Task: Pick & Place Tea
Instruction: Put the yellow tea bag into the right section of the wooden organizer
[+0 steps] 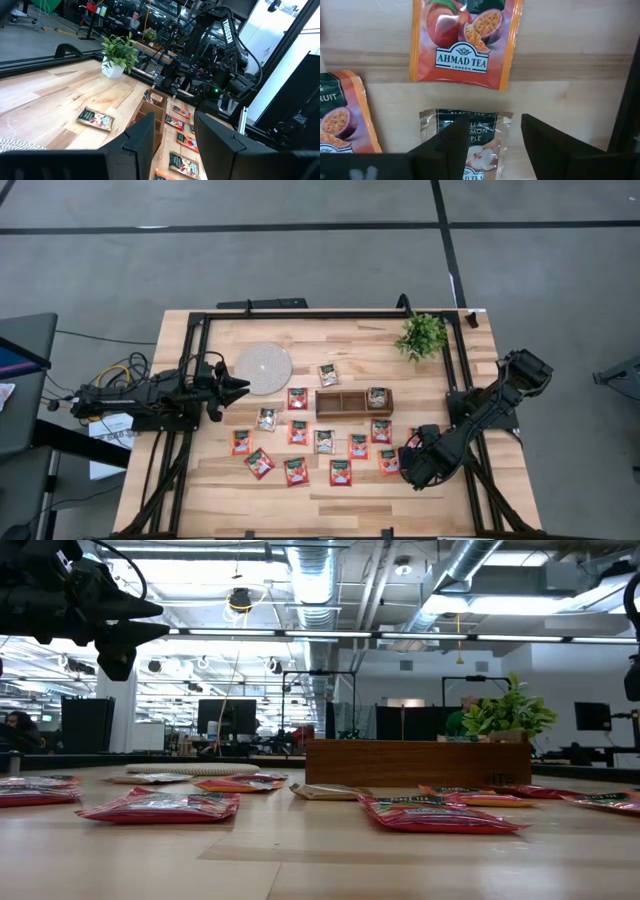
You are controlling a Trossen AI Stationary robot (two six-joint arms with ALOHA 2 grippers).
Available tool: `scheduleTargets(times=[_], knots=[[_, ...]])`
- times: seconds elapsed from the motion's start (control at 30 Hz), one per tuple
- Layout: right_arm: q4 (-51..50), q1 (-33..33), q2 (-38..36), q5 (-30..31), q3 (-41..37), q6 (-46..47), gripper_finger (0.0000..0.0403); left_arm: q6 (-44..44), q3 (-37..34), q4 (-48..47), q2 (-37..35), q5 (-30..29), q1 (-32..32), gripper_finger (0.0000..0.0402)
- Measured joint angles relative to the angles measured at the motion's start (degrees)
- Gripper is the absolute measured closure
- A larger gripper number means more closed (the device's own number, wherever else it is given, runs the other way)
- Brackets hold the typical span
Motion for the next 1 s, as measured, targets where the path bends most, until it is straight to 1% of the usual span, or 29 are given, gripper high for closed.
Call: scheduleTargets(times=[0.17, 0.4, 0.5, 0.77, 1.0], knots=[[6.45, -0.02, -0.36, -0.77, -3.77, 0.95, 0.0234, 0.0, 0.0, 0.0, 0.0, 0.0, 0.0, 0.0273], [6.48, -0.02, -0.25, -0.79, -4.37, 1.04, 0.0239, 0.0, 0.0, 0.0, 0.0, 0.0, 0.0, 0.0273], [6.79, -0.02, -0.23, -0.76, -4.41, 1.06, 0.0252, 0.0, 0.0, 0.0, 0.0, 0.0, 0.0, 0.0273], [6.9, -0.02, -0.12, -0.82, -4.48, 1.09, 0.0302, 0.0, 0.0, 0.0, 0.0, 0.0, 0.0, 0.0273], [6.81, -0.02, -0.07, -0.99, -4.52, 1.06, 0.0323, 0.0, 0.0, 0.0, 0.0, 0.0, 0.0, 0.0273]])
